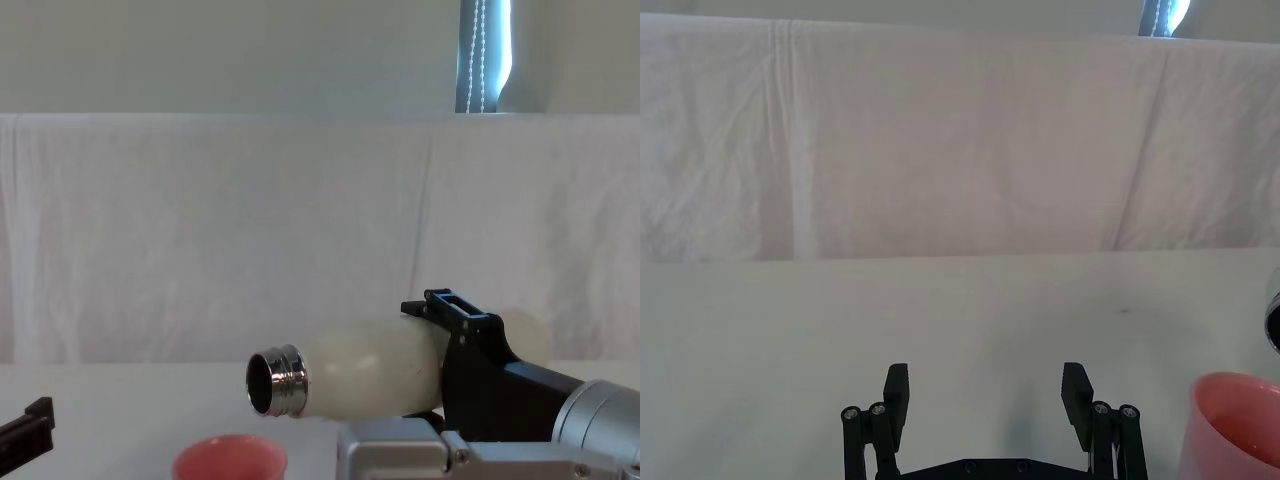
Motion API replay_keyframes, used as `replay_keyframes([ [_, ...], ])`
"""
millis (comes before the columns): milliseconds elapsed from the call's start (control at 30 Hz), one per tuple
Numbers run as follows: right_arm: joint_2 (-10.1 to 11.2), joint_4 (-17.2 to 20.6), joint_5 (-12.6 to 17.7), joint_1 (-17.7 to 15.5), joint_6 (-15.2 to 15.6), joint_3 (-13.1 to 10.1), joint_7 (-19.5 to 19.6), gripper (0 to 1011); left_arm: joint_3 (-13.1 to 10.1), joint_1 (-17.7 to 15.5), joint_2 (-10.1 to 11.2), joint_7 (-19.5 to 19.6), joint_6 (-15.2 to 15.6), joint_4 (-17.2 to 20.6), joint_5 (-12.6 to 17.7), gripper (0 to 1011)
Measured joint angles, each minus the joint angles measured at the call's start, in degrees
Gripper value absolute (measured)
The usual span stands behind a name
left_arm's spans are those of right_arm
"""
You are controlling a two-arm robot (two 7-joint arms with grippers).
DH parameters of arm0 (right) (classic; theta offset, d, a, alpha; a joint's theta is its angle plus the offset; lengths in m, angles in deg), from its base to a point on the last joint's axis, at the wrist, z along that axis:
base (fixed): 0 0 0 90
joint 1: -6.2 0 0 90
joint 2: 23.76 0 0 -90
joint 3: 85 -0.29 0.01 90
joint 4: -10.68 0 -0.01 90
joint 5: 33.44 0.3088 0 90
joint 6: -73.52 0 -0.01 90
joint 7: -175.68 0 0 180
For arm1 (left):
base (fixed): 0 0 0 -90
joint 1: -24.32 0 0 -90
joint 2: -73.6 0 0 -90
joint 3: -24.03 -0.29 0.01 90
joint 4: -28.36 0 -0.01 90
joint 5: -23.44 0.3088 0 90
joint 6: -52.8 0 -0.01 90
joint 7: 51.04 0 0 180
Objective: Grasp the thermos with one hand and pour water into the cup lid.
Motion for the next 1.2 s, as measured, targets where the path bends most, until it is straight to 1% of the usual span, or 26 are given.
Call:
replay_keyframes([
  [733, 1.21, 0.15, -2.06, 1.01, 0.72, 1.06, 0.0, 956, 0.0, 0.0, 0.0, 0.0, 0.0, 0.0, 0.0, 1001],
  [1200, 1.43, 0.52, -2.31, 1.1, 0.98, 1.12, -0.05, 956, 0.0, 0.0, 0.0, 0.0, 0.0, 0.0, 0.0, 1001],
])
